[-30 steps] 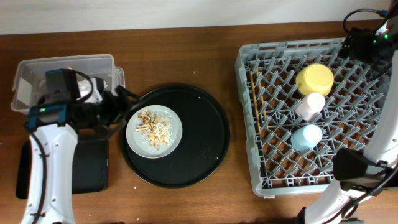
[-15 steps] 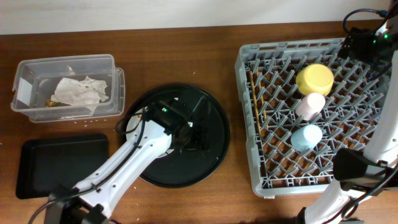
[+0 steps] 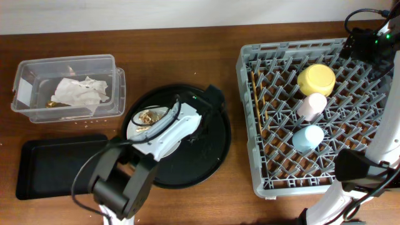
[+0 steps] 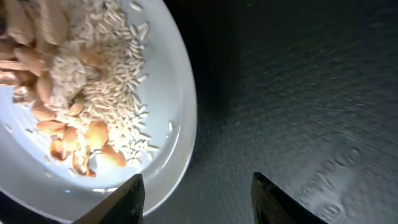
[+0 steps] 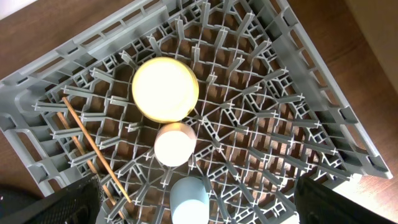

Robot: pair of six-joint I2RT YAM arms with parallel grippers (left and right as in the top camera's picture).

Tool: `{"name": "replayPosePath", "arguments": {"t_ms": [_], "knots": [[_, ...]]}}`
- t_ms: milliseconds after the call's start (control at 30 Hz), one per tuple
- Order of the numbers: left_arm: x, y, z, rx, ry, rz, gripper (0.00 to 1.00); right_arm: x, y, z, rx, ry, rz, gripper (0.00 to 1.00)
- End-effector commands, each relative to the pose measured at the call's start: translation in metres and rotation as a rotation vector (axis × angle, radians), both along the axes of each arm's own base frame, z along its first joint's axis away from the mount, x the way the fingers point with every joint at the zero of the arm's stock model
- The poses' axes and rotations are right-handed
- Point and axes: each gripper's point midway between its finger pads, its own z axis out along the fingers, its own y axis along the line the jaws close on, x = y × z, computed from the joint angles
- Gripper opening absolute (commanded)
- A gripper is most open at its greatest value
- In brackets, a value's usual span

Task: Sort waste into correct bins and load items into the dishwasher rack
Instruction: 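Carry the plate left and tip scraps onto the small black tray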

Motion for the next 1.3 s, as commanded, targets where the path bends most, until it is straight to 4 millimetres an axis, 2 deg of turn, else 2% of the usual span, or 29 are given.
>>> {"name": "replayPosePath", "arguments": {"t_ms": [0, 67, 100, 200, 367, 400, 433, 467, 533, 567, 733, 833, 900, 967, 1067, 1167, 1267], "knots": [[0.006, 0.012, -0.016, -0.03, 0.06, 0.078, 0.54, -0.003, -0.003, 0.005, -0.017, -0.009, -0.01, 0.99], [0.011, 0.018, -0.02, -0.045, 0.06, 0.079, 0.54, -0.003, -0.003, 0.005, -0.017, -0.009, -0.01, 0.99], [0.008, 0.015, -0.027, -0.064, 0.069, 0.078, 0.44, -0.003, -0.003, 0.005, -0.017, -0.009, -0.01, 0.99], [0.003, 0.014, -0.038, -0.082, 0.075, 0.077, 0.42, -0.003, -0.003, 0.005, -0.017, -0.009, -0.01, 0.99], [-0.004, 0.012, -0.044, -0.102, 0.1, 0.078, 0.28, -0.003, -0.003, 0.005, -0.017, -0.009, -0.01, 0.99], [-0.005, 0.013, -0.044, -0.1, 0.103, 0.079, 0.17, -0.003, -0.003, 0.005, -0.017, -0.009, -0.01, 0.99], [-0.005, 0.013, -0.044, -0.098, 0.104, 0.078, 0.12, -0.003, -0.003, 0.005, -0.017, -0.008, -0.01, 0.99], [-0.006, 0.014, -0.043, -0.096, 0.108, 0.079, 0.11, -0.003, -0.003, 0.005, -0.017, -0.009, -0.01, 0.99], [-0.009, 0.016, -0.042, -0.087, 0.121, 0.08, 0.01, -0.003, -0.003, 0.005, -0.017, -0.009, -0.01, 0.99], [-0.01, 0.016, -0.04, -0.082, 0.127, 0.08, 0.01, -0.003, -0.003, 0.005, -0.017, -0.008, -0.01, 0.99], [-0.005, 0.016, -0.003, -0.062, 0.137, 0.082, 0.01, -0.003, -0.003, 0.005, -0.017, -0.009, -0.01, 0.99], [0.0, 0.023, 0.041, -0.051, 0.058, 0.078, 0.01, -0.003, -0.003, 0.005, -0.017, -0.009, -0.01, 0.99], [-0.001, 0.026, 0.06, -0.07, 0.022, 0.08, 0.01, -0.003, -0.003, 0.005, -0.017, -0.009, -0.01, 0.99], [-0.001, 0.042, 0.079, -0.041, -0.021, 0.095, 0.01, -0.003, -0.003, 0.005, -0.017, -0.008, -0.01, 0.99], [0.002, 0.093, 0.095, 0.02, -0.033, 0.206, 0.01, -0.003, -0.003, 0.005, -0.017, -0.009, -0.01, 0.99], [0.01, 0.146, 0.103, 0.014, -0.045, 0.37, 0.01, -0.003, -0.003, 0.005, -0.017, -0.008, -0.01, 0.99], [0.023, 0.183, 0.103, -0.018, -0.076, 0.461, 0.01, -0.003, -0.003, 0.005, -0.016, -0.008, -0.01, 0.99]]}}
